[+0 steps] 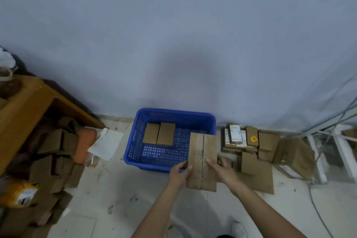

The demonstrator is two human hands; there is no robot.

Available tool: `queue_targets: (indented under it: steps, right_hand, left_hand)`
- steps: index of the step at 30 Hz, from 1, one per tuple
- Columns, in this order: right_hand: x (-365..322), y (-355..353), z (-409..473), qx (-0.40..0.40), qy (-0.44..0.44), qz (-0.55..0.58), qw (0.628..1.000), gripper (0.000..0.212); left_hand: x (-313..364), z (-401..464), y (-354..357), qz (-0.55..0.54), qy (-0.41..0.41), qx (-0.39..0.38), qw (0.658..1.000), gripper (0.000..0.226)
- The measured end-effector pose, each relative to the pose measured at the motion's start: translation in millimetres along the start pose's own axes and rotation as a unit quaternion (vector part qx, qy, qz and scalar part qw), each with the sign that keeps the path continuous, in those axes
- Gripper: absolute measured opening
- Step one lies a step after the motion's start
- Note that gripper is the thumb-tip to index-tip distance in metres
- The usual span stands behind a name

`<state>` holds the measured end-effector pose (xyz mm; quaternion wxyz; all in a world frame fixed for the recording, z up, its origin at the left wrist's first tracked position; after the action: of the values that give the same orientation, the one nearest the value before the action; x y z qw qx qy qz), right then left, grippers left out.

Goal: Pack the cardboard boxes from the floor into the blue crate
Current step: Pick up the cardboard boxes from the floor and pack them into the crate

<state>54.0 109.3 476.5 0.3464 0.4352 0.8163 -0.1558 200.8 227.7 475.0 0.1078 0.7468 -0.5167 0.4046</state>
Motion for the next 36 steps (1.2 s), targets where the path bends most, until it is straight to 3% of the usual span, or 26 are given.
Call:
queue_targets:
  steps: [8,19,23,28,33,36]
  right_hand:
    - [-10.6,38.3,8.6,0.036,0.008,0.038,0.999,0.046]
    - [-42.7,79.7,95.0,0.009,0.047,0.003,0.999,0.054]
    - [-46.4,79.8,145.0,0.016,0.041,-0.014,0.999,0.062]
    - [-19.7,75.0,224.9,0.058,0.040,-0.023,0.997,0.057]
    - [45.3,69.7,330.7,0.078,0.052,-0.018,0.995,0.051]
    - [88.2,65.3,400.9,0.091,0.034,-0.036,0.995,0.050]
  left_hand:
    - [-0.7,15.4,-38.6,0.014,0.009,-0.016,1.000,0.017]
    - [20.9,91.0,-76.7,0.055,-0.047,-0.050,0.996,0.036]
    - [22.6,145.7,-74.9,0.055,-0.065,-0.062,0.994,0.030]
    - [-2.3,225.2,-56.0,0.048,-0.083,-0.085,0.992,0.025]
    - [-55.6,328.6,-29.9,0.121,-0.077,-0.091,0.985,0.040]
    - [-86.3,393.8,-13.0,0.169,-0.048,-0.101,0.979,0.026]
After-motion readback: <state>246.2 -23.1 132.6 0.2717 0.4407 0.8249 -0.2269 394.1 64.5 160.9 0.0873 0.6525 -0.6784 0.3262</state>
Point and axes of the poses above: each hand's wrist, its own z-axis towards the middle knuckle, its own y-axis out of the palm, x = y × z, the point moved 6 cm from there along z, towards the middle knuckle, and after that the axes turned 9 degrees about z, right-handed, at the moved point
